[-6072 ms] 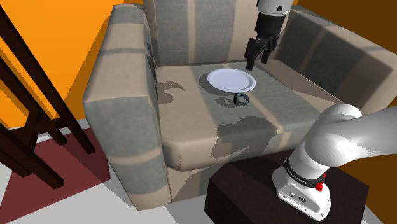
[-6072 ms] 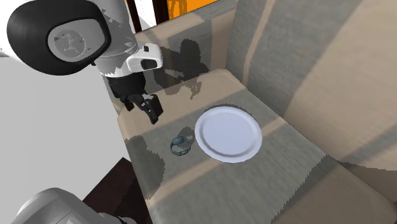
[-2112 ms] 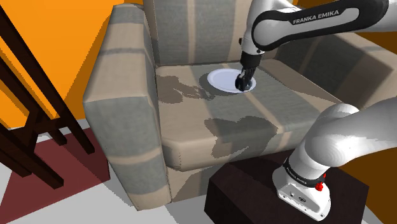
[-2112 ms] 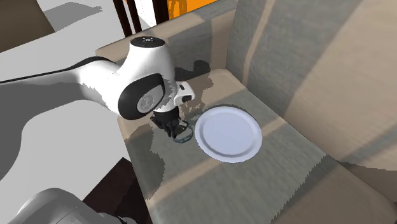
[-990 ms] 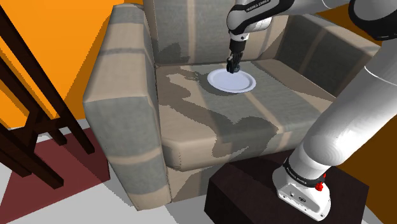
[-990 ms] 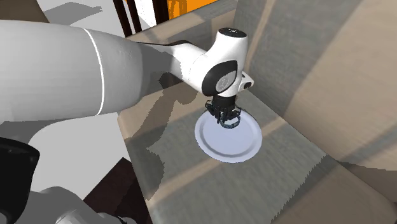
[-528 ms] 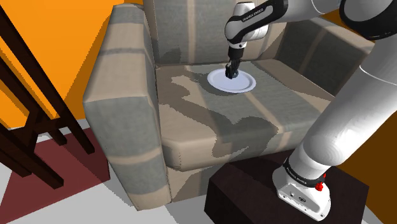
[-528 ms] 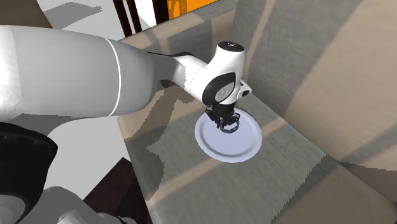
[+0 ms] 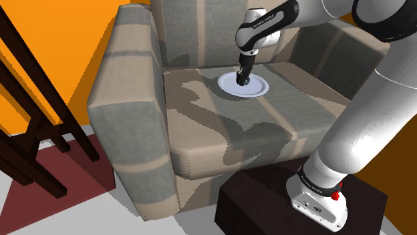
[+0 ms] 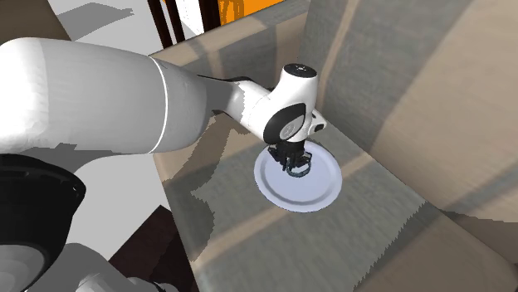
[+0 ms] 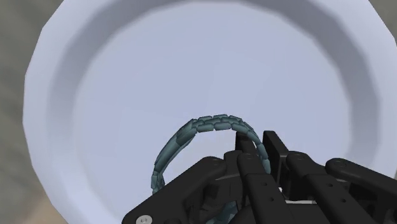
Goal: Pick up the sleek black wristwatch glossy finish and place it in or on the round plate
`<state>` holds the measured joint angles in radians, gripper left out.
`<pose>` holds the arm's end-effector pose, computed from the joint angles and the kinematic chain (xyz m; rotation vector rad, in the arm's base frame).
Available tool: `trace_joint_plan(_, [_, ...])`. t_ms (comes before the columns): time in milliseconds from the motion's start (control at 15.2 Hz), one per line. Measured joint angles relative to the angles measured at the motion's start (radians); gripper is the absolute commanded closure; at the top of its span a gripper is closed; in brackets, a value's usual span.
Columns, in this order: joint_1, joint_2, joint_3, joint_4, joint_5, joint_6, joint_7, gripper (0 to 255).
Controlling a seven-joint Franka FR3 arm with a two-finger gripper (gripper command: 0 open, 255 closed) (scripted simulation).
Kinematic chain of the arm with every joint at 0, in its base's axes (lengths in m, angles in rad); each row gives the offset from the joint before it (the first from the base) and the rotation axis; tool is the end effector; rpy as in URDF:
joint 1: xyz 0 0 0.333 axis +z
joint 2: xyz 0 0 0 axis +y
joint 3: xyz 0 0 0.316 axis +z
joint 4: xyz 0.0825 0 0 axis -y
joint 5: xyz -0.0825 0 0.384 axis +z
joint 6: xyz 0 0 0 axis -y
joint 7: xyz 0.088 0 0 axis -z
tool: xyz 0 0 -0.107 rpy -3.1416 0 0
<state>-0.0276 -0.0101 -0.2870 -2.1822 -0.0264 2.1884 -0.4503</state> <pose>0.5059 -0.1658 0.3948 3.1093 0.2349 0.0121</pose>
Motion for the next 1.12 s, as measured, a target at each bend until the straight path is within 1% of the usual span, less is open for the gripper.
trace_joint_plan(132, [0.000, 0.000, 0.000, 0.000, 0.000, 0.000, 0.000, 255])
trace_joint_plan(198, [0.000, 0.000, 0.000, 0.000, 0.000, 0.000, 0.000, 0])
trace_joint_plan(594, [0.000, 0.000, 0.000, 0.000, 0.000, 0.000, 0.000, 0])
trace_joint_plan(924, [0.004, -0.046, 0.005, 0.066, -0.013, -0.109, 0.012, 0])
trace_joint_plan(1122, [0.003, -0.052, 0.004, 0.073, -0.015, -0.123, 0.011, 0])
